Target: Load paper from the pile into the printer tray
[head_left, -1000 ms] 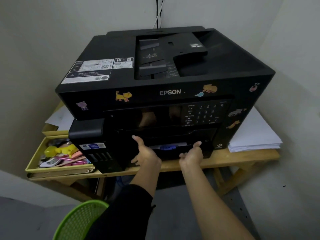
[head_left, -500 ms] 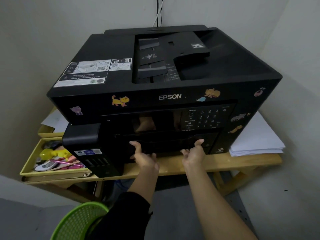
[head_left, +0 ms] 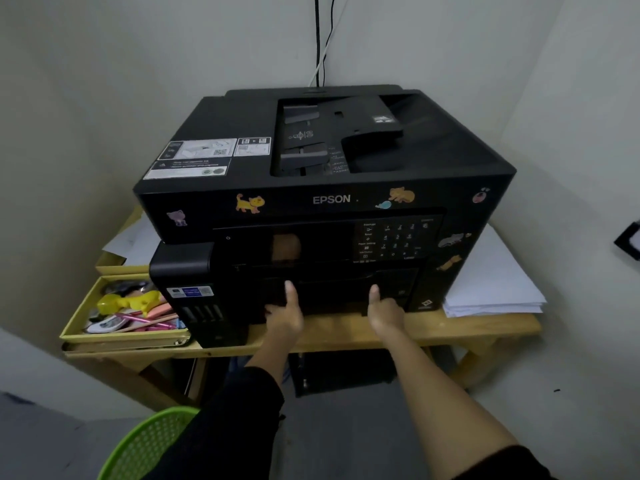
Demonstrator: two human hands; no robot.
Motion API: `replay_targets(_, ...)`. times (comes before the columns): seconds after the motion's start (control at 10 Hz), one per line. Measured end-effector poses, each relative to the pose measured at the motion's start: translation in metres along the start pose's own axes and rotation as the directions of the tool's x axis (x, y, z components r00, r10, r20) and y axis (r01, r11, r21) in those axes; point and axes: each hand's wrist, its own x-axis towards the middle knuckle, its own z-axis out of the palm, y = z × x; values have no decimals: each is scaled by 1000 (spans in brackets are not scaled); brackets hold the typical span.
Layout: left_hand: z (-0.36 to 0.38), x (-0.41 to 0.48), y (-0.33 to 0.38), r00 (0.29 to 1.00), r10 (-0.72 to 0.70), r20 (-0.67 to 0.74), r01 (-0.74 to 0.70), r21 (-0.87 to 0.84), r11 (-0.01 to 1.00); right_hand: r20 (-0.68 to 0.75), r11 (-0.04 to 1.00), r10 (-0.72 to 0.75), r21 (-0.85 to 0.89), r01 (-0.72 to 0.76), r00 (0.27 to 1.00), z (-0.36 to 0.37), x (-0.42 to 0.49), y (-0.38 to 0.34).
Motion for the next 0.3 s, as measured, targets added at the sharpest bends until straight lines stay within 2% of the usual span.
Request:
replay_targets(0.1,0,-26,3,992,118,50,-128,418,899,80,955,-104,-270,122,991,-1,-13,-2)
replay_targets(0.2,-2,-51,18,985,166,48,-164,575,801,114,883,-165,-425,198,980,-10,-30,-19)
replay_targets(0.3,-9,-72,40,944,326,42,-276,642,716,67,795,-314,-527,300,947,-22,-46,-38)
